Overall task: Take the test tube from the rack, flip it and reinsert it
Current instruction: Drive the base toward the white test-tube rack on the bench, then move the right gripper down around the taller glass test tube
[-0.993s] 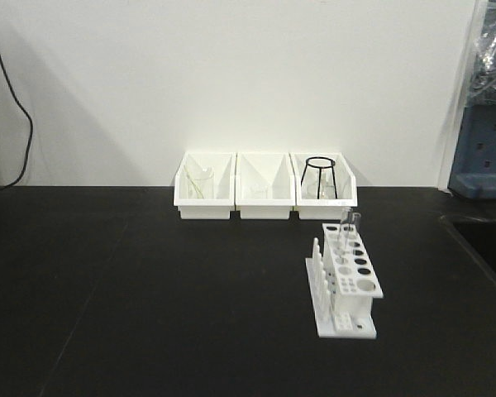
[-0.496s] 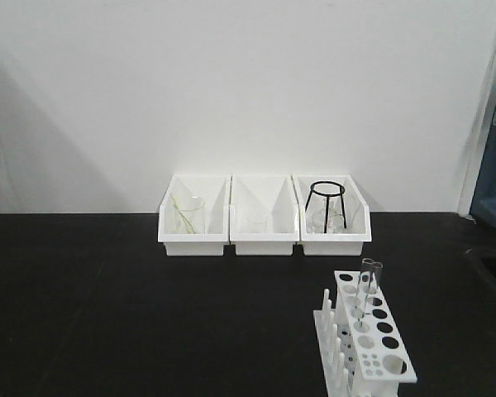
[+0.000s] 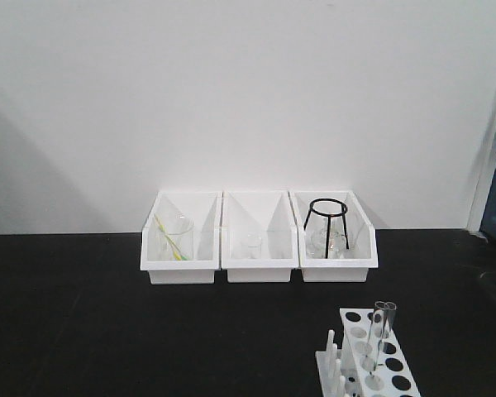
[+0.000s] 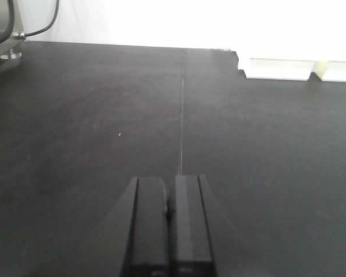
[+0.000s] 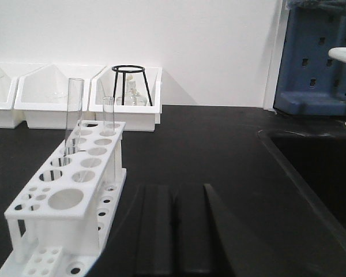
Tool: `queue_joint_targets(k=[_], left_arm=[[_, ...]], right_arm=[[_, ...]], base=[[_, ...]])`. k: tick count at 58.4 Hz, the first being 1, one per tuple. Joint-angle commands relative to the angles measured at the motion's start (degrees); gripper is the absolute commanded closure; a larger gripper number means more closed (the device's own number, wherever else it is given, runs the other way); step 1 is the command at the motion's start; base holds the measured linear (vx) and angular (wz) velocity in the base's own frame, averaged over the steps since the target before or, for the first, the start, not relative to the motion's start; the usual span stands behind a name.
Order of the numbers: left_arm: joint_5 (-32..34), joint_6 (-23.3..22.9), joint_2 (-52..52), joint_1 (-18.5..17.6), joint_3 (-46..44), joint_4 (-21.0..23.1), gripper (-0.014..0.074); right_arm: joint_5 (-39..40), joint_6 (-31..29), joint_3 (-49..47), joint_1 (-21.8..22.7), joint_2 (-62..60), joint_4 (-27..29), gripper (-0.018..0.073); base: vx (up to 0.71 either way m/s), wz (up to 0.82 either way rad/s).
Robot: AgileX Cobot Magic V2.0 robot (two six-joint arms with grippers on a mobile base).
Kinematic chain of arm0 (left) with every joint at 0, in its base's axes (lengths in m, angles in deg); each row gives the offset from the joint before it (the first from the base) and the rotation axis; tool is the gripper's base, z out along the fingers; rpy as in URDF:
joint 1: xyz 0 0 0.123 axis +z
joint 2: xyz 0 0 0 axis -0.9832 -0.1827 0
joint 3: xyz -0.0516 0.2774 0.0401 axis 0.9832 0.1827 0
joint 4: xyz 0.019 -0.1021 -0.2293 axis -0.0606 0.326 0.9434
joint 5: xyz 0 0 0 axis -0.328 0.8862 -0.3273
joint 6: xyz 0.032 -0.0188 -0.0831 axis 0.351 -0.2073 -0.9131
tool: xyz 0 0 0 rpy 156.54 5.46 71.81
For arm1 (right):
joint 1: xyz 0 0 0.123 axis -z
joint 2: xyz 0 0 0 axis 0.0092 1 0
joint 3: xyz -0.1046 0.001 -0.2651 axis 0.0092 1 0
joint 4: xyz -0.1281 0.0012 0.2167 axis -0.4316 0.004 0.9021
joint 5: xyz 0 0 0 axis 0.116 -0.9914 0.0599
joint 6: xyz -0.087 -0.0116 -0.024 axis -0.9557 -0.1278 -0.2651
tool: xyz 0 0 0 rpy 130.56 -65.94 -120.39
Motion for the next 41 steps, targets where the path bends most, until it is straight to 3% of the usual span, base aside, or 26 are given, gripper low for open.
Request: queue_joint_targets(k=[1, 35, 41], left_arm=[[4.97, 0.02, 0.65, -0.41, -0.01, 0.2, 0.0603], [4.97, 0.02, 0.65, -0.41, -0.01, 0.2, 0.0603], [4.97, 0.02, 0.65, -0.41, -0.01, 0.2, 0.0603]], right_arm=[[4.69, -0.16, 0.06, 0.17, 0.73, -0.19, 0.0568], [5.52, -0.16, 0.06, 0.17, 0.73, -0.19, 0.0568], [10.83, 0.35, 0.06, 0.17, 0.73, 0.21, 0.0568]], base=[[0.15, 0.0], [0.09, 0.0], [0.01, -0.01]])
